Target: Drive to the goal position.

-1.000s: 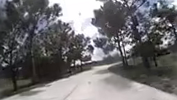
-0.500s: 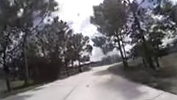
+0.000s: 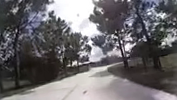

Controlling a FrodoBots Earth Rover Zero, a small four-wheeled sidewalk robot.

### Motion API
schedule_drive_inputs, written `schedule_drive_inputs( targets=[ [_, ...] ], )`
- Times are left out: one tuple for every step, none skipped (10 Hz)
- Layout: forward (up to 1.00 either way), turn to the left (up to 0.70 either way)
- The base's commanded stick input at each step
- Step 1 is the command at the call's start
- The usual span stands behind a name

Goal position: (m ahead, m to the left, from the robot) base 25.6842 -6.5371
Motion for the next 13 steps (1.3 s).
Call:
schedule_drive_inputs(
  targets=[
    [1.00, 0.00],
    [1.00, 0.00],
    [1.00, 0.00],
    [1.00, 0.00],
    [1.00, 0.00],
    [1.00, 0.00],
    [1.00, 0.00],
    [1.00, 0.00],
    [1.00, 0.00],
    [1.00, 0.00],
    [1.00, 0.00],
    [1.00, 0.00],
    [1.00, 0.00]
  ],
)
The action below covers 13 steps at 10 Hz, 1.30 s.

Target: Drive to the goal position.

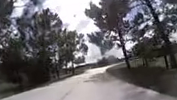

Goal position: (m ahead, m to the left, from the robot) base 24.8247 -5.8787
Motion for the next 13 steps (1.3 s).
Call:
schedule_drive_inputs(
  targets=[
    [1.00, 0.00],
    [1.00, 0.00],
    [1.00, 0.00],
    [1.00, 0.00],
    [1.00, 0.00],
    [1.00, 0.00],
    [1.00, 0.00],
    [1.00, 0.00],
    [1.00, 0.00],
    [1.00, 0.00],
    [1.00, 0.00],
    [1.00, 0.00],
    [1.00, 0.00]
  ],
)
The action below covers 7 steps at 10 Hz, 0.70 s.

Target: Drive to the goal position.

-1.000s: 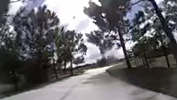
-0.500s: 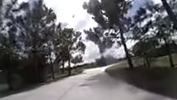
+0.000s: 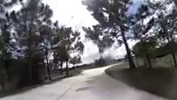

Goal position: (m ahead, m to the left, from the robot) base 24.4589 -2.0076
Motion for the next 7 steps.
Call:
schedule_drive_inputs(
  targets=[
    [1.00, 0.00],
    [1.00, 0.00],
    [1.00, 0.00],
    [1.00, 0.00],
    [1.00, 0.00],
    [1.00, 0.00],
    [1.00, 0.00]
  ],
)
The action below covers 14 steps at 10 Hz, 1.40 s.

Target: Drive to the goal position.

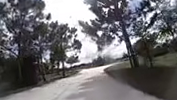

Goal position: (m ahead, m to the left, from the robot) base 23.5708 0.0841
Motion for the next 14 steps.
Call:
schedule_drive_inputs(
  targets=[
    [1.00, 0.00],
    [1.00, 0.00],
    [1.00, 0.00],
    [1.00, 0.00],
    [1.00, 0.35],
    [1.00, 0.40],
    [1.00, 0.40],
    [1.00, 0.00],
    [1.00, 0.00],
    [1.00, 0.00],
    [1.00, 0.00],
    [1.00, 0.00],
    [1.00, 0.00],
    [1.00, 0.00]
  ],
)
